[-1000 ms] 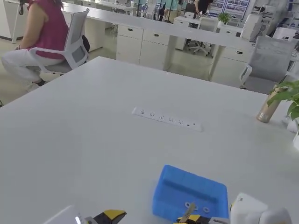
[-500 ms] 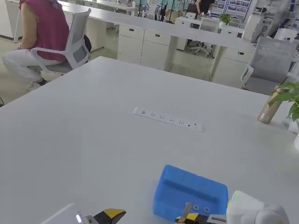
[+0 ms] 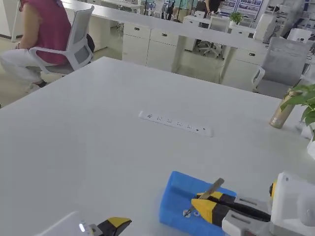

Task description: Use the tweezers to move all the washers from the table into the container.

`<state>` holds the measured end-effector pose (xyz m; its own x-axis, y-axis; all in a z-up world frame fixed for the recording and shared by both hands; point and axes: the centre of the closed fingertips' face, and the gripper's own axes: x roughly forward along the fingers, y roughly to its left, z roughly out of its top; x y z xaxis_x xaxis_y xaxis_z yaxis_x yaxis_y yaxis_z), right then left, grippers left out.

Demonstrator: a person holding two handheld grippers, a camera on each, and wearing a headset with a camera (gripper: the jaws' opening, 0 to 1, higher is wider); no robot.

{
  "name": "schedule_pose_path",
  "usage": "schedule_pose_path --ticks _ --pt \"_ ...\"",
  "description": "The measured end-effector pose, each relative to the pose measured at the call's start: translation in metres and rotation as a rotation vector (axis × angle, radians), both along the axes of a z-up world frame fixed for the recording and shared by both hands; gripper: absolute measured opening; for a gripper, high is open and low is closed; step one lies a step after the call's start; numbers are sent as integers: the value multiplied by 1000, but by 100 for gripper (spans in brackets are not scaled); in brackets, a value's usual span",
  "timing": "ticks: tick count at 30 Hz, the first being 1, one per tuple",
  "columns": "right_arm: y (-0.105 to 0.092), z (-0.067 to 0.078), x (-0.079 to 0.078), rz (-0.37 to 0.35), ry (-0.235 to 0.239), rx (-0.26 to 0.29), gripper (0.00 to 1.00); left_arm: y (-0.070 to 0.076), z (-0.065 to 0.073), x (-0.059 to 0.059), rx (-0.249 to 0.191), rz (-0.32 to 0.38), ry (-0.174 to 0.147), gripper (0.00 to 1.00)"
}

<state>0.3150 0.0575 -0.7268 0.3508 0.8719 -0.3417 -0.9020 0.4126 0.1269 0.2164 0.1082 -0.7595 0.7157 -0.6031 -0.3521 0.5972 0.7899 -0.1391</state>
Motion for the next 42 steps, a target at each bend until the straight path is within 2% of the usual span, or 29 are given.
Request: schedule_pose_path --ticks 3,6,10,14,17,23,28,31,37,42 --pt "1 -2 14 -23 -6 -14 3 1 0 0 0 3 1 66" --pt "2 -8 25 -49 9 -32 3 1 0 0 0 3 2 66" --pt "1 -24 43 -97 39 -72 3 1 -1 0 1 5 6 65" --pt "-3 -39 60 -133 96 -65 3 1 -2 0 1 5 11 65" --pt "-4 -51 67 -134 106 -95 3 1 -3 0 3 4 14 65" --pt "-1 -69 68 -131 142 -116 3 0 -5 0 9 -4 20 65" --pt "-5 -83 70 -145 155 -158 3 1 -5 0 6 -1 23 65" --pt "-5 -80 71 -167 164 -139 3 1 -6 0 10 -2 27 64" --pt "-4 -87 68 -163 167 -170 3 0 -7 0 4 -7 32 64" --pt "-4 -84 64 -171 169 -156 3 -1 -6 0 1 -8 31 64"
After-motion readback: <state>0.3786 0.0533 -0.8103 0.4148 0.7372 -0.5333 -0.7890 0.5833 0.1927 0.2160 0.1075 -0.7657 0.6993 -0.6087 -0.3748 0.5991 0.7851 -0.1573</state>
